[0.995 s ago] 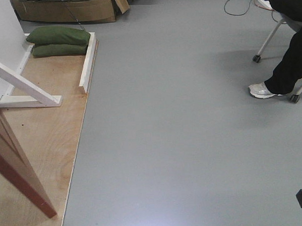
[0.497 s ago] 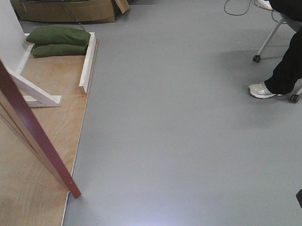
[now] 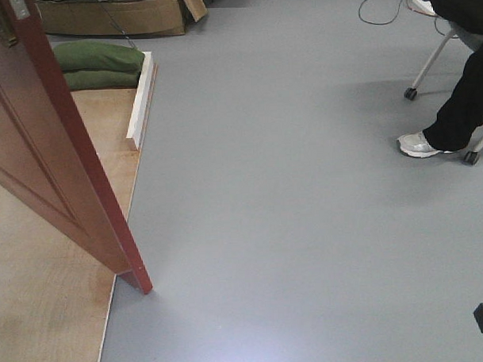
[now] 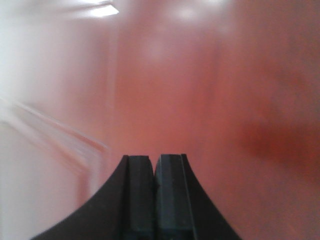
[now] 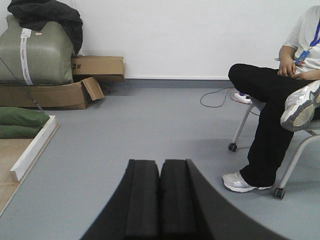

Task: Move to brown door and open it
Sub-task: 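Push the door away from the robot with the left gripper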

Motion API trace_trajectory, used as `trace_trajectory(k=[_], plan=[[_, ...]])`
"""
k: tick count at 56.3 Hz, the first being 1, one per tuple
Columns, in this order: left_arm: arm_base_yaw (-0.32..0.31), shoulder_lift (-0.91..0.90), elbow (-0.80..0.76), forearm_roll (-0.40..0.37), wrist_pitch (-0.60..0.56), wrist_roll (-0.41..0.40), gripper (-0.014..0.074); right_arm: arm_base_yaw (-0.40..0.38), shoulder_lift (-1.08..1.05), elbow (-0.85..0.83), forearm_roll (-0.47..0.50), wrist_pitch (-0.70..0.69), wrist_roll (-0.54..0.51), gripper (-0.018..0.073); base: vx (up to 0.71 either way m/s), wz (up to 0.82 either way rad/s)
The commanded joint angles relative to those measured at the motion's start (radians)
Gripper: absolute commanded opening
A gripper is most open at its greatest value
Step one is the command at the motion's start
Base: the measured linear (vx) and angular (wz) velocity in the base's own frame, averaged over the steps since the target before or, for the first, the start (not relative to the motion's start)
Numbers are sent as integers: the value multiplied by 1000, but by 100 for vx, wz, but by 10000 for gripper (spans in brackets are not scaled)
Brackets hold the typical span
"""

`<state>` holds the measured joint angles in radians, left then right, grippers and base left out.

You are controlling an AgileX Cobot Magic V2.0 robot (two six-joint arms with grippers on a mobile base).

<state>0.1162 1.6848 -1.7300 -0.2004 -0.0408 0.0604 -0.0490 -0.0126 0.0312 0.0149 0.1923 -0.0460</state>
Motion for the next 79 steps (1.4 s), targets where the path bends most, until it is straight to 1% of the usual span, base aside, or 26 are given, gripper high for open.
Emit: trace_trajectory(k=[1, 9, 23, 79], plan=[[-45, -20, -41, -1, -95, -2, -6, -5, -11, 5, -5, -85, -5, 0, 0, 0], [-75, -5, -40, -1, -86, -2, -6, -5, -11, 5, -5, -85, -5, 0, 0, 0], [-74, 4, -40, -1, -64, -2, -6, -5, -11, 5, -5, -85, -5, 0, 0, 0], [-74, 4, -40, -1, -66, -2, -6, -5, -11, 5, -5, -85, -5, 0, 0, 0]])
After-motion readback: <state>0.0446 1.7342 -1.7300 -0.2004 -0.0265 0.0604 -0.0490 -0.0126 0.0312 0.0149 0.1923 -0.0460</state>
